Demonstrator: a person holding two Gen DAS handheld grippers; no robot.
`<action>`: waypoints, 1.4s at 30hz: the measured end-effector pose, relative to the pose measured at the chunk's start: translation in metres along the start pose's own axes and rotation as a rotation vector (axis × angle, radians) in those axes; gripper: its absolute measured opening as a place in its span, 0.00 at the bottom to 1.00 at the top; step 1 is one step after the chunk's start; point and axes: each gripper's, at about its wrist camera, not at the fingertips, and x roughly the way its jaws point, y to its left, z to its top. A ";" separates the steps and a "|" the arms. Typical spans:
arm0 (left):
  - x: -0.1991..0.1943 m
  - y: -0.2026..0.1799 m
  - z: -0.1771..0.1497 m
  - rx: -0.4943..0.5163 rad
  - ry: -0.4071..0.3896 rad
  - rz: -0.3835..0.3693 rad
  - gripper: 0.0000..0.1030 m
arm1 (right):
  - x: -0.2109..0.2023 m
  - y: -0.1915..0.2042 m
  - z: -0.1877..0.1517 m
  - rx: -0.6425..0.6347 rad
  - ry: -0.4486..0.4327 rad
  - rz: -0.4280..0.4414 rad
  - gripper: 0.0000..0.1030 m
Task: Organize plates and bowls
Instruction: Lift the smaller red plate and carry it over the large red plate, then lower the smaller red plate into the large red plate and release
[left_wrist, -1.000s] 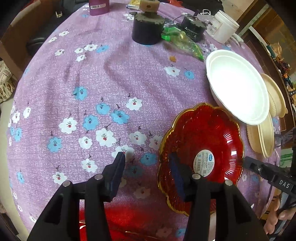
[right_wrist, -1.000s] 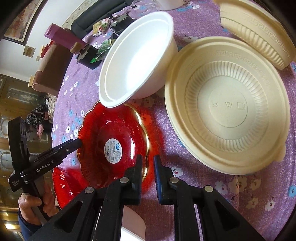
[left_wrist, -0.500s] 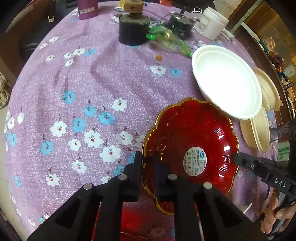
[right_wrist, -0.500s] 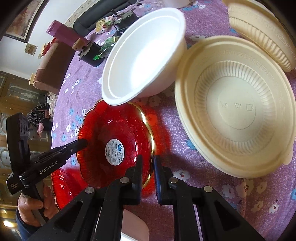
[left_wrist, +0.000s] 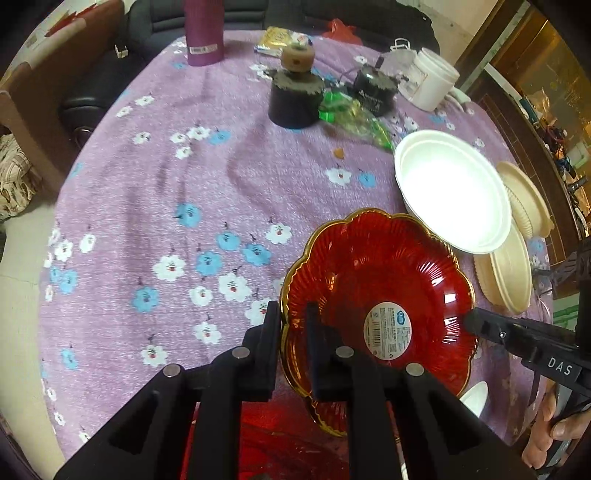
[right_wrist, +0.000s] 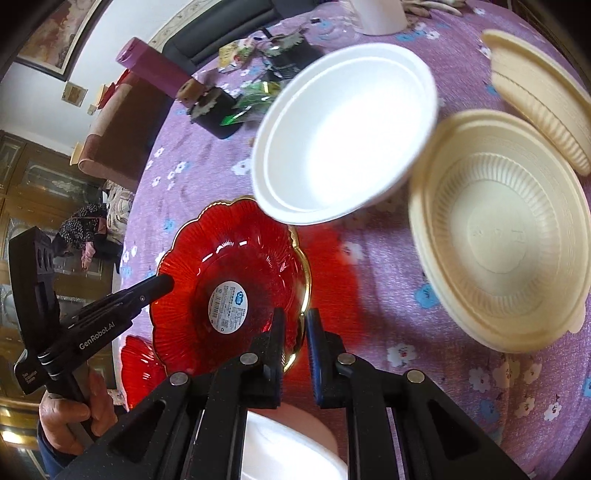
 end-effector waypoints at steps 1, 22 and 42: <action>-0.004 0.001 -0.001 -0.001 -0.008 -0.001 0.11 | -0.001 0.002 0.000 -0.004 -0.002 0.000 0.12; -0.065 0.029 -0.035 -0.039 -0.108 0.027 0.17 | -0.018 0.053 -0.015 -0.077 -0.032 0.048 0.13; -0.079 0.100 -0.150 -0.191 -0.075 0.038 0.17 | 0.029 0.113 -0.081 -0.257 0.127 0.076 0.13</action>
